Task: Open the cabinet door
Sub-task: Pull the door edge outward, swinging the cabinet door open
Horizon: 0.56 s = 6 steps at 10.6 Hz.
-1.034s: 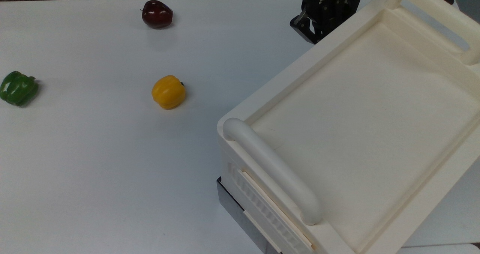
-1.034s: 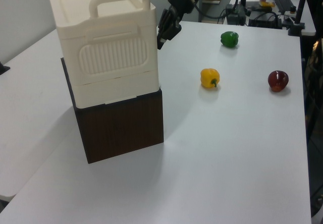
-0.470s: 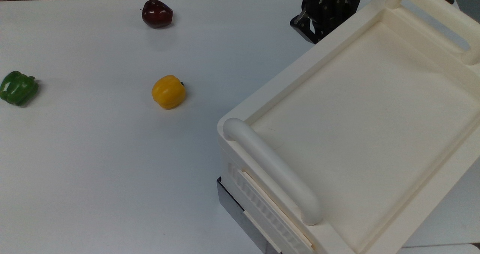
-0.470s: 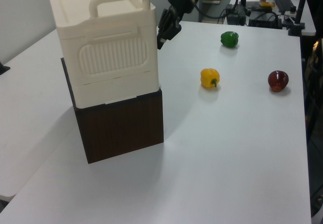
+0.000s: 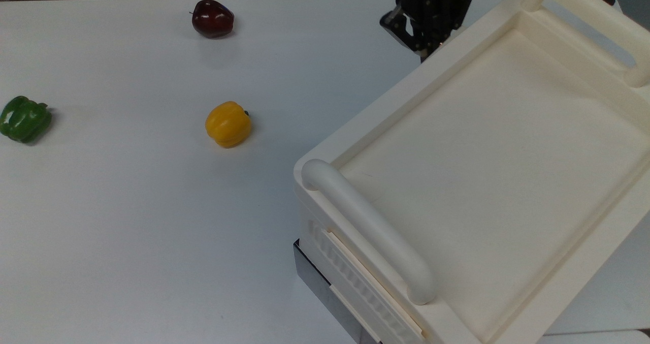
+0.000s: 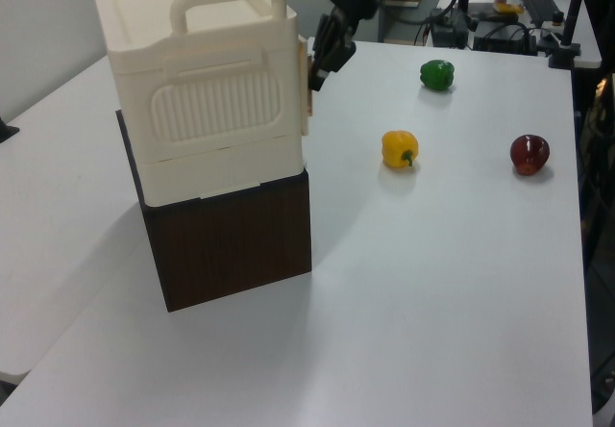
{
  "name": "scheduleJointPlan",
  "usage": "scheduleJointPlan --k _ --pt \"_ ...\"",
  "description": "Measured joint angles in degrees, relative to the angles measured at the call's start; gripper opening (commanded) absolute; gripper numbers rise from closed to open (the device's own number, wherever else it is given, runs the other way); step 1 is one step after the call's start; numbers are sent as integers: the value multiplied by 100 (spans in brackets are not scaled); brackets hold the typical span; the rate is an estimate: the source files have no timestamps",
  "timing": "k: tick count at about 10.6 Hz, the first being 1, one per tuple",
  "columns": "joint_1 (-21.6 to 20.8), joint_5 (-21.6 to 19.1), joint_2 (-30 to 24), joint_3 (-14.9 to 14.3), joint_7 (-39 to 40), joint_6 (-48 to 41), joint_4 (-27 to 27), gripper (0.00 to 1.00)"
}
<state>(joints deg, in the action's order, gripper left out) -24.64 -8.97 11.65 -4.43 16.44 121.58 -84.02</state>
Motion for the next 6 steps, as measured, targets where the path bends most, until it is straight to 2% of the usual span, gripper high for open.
scheduleJointPlan --k 3,4,6 --pt "375 64 -276 -29 -1 -1110 3 84" --pt "575 224 -400 -40 -5 -1502 5 100" --pt "1034 425 -664 -71 -10 -2163 8 100"
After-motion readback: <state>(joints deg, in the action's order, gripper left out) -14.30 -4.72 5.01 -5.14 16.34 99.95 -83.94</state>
